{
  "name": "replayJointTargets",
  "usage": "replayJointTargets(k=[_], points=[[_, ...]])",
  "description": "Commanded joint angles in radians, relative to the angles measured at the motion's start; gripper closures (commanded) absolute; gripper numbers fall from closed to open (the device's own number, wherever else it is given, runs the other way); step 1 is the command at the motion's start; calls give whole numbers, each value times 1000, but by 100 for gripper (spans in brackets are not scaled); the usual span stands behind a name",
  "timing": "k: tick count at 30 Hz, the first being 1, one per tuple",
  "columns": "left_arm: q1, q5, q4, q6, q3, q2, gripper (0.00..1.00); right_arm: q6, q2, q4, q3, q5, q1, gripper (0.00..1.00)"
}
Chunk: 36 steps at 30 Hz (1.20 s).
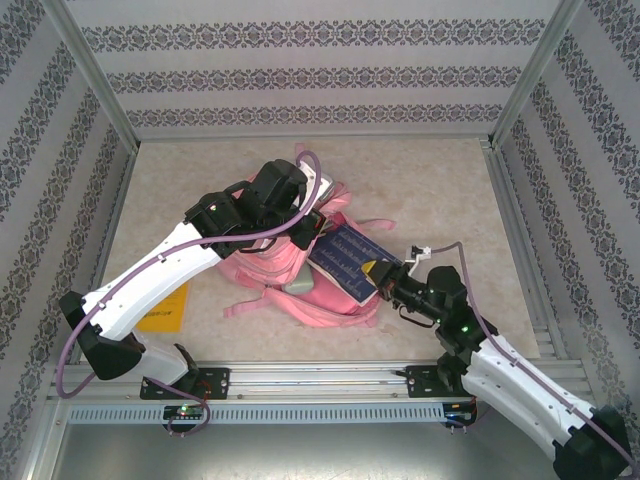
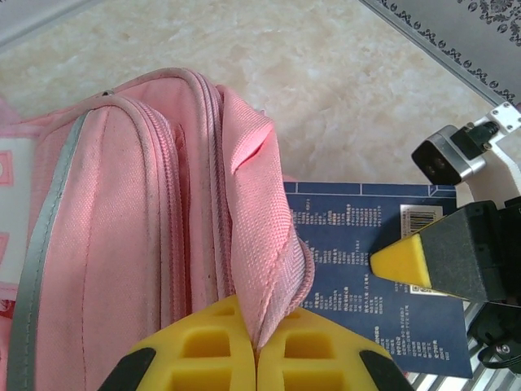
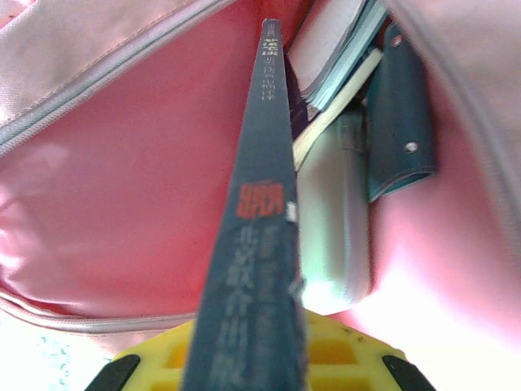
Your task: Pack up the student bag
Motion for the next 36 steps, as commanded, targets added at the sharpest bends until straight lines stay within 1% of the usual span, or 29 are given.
replayJointTargets(k=[1,6,12,14,18,27,32,36], points=[[8,-4,66,26,9,-24,100,79,51,193,52,40,29,100],[8,4,70,25,13,-25,100,98,178,294,95,46,62,100],[8,9,68,21,18,-31,100,76,330,373,213,56,91,100],[8,13,69,19,23,-31,100,69,390,380,250,56,99,100],[8,8,66,22,52,-33,100,46,502,367,305,102,118,100],[7,-32,47,47,126,-31,100,-1,686,375,320,225,124,100],[8,-48,38,62,152,-40,100,-2,748,401,290,245,124,100],[8,-41,37,67,162,-37,100,3,785,420,281,249,124,100]])
